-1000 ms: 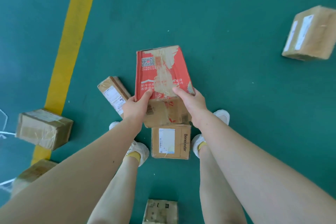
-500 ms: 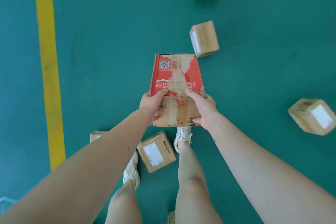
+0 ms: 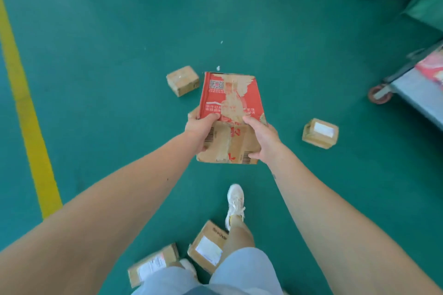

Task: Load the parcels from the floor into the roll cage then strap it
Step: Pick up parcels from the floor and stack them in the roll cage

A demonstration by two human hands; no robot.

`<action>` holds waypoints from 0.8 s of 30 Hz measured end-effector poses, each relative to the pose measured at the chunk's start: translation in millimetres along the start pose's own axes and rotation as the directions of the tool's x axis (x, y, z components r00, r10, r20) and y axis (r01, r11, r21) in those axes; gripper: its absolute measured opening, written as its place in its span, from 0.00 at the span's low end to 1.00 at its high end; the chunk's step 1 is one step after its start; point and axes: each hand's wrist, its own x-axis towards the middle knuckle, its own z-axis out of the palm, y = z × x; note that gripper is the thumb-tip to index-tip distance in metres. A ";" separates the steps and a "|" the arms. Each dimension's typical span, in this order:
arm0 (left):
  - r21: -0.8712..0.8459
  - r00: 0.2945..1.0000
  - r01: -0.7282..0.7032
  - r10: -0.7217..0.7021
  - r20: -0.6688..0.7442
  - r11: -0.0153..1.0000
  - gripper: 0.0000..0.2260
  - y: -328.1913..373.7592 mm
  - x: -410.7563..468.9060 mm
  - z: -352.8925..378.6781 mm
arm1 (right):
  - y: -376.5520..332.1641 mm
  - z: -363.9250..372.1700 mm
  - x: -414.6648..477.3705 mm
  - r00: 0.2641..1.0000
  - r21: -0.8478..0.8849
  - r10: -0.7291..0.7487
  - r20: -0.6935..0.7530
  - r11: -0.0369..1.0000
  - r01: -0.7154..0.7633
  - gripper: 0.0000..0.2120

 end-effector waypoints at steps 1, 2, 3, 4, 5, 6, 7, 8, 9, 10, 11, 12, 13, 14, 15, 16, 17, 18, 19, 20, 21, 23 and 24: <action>0.018 0.999 -0.035 0.034 0.018 0.999 0.18 7.6 -15.6 4.2 | -5.6 -8.6 -16.2 1.000 0.028 -0.022 -0.009 0.999 0.023 0.32; 0.033 0.998 -0.059 0.058 0.040 0.998 0.19 15.1 -31.4 8.5 | -11.2 -17.6 -32.1 0.999 0.056 -0.042 -0.020 0.998 0.043 0.33; 0.044 0.995 -0.080 0.077 0.068 0.996 0.20 22.8 -47.5 13.7 | -16.7 -27.0 -48.0 0.998 0.083 -0.061 -0.034 0.995 0.063 0.35; 0.047 0.990 -0.100 0.095 0.103 0.994 0.21 30.5 -61.9 19.9 | -22.4 -36.4 -62.4 0.995 0.104 -0.082 -0.049 0.991 0.087 0.36; 0.048 0.984 -0.122 0.115 0.134 0.991 0.21 37.9 -75.1 26.8 | -28.6 -46.0 -75.9 0.992 0.124 -0.109 -0.070 0.985 0.117 0.36; 0.053 0.978 -0.143 0.133 0.163 0.988 0.21 44.4 -87.0 33.5 | -34.4 -55.6 -88.5 0.987 0.143 -0.131 -0.091 0.979 0.143 0.35; 0.059 0.969 -0.168 0.154 0.192 0.984 0.19 50.9 -99.7 41.3 | -40.7 -65.8 -101.0 0.982 0.161 -0.153 -0.111 0.972 0.170 0.34; 0.061 0.961 -0.191 0.174 0.215 0.980 0.18 57.4 -113.3 49.3 | -46.9 -76.5 -112.4 0.977 0.176 -0.174 -0.124 0.965 0.195 0.33; 0.063 0.953 -0.216 0.196 0.233 0.974 0.16 64.7 -127.6 57.9 | -53.7 -87.4 -122.5 0.971 0.190 -0.196 -0.136 0.957 0.220 0.32; 0.065 0.945 -0.235 0.212 0.251 0.970 0.15 72.1 -141.1 66.7 | -60.4 -98.5 -132.3 0.966 0.209 -0.213 -0.146 0.948 0.241 0.32; 0.077 0.938 -0.245 0.216 0.272 0.966 0.15 79.0 -152.9 75.6 | -66.0 -109.1 -141.0 0.962 0.230 -0.224 -0.156 0.939 0.256 0.32; 0.092 0.929 -0.257 0.220 0.297 0.962 0.16 86.0 -164.2 85.2 | -71.9 -119.9 -149.6 0.958 0.248 -0.233 -0.168 0.930 0.270 0.32; 0.101 0.921 -0.269 0.225 0.319 0.958 0.17 93.4 -175.0 95.8 | -78.3 -131.1 -157.0 0.953 0.266 -0.244 -0.180 0.921 0.286 0.31; 0.106 0.913 -0.280 0.230 0.337 0.954 0.18 99.7 -183.4 106.7 | -84.4 -142.2 -162.9 0.948 0.281 -0.251 -0.196 0.912 0.300 0.30; 0.114 0.905 -0.295 0.239 0.352 0.949 0.19 105.9 -191.6 119.5 | -90.7 -155.0 -168.6 0.942 0.299 -0.256 -0.215 0.901 0.313 0.28; 0.122 0.896 -0.313 0.250 0.368 0.942 0.19 111.3 -198.8 132.9 | -96.7 -168.1 -174.3 0.937 0.317 -0.262 -0.232 0.890 0.328 0.27; 0.128 0.886 -0.331 0.261 0.384 0.935 0.18 115.9 -205.1 148.0 | -102.4 -181.9 -178.6 0.931 0.332 -0.269 -0.248 0.879 0.342 0.25; 0.132 0.875 -0.349 0.271 0.401 0.928 0.18 120.1 -211.9 165.7 | -108.4 -197.9 -182.3 0.923 0.343 -0.279 -0.267 0.867 0.361 0.23; 0.137 0.864 -0.361 0.276 0.421 0.922 0.17 123.3 -217.7 182.3 | -113.6 -212.8 -184.5 0.916 0.353 -0.288 -0.281 0.856 0.378 0.21; 0.140 0.854 -0.371 0.279 0.438 0.918 0.17 126.1 -223.1 199.7 | -118.1 -228.2 -186.1 0.911 0.359 -0.295 -0.290 0.848 0.389 0.20; 0.143 0.845 -0.382 0.282 0.454 0.913 0.17 128.0 -229.0 219.6 | -122.5 -245.9 -187.2 0.905 0.364 -0.301 -0.302 0.840 0.401 0.19; 0.149 0.827 -0.398 0.284 0.484 0.905 0.16 128.5 -241.6 261.6 | -130.6 -285.4 -186.7 0.894 0.384 -0.302 -0.332 0.822 0.421 0.21; 0.152 0.821 -0.403 0.283 0.496 0.903 0.16 127.6 -248.0 283.6 | -134.7 -306.8 -185.7 0.888 0.392 -0.299 -0.348 0.815 0.428 0.22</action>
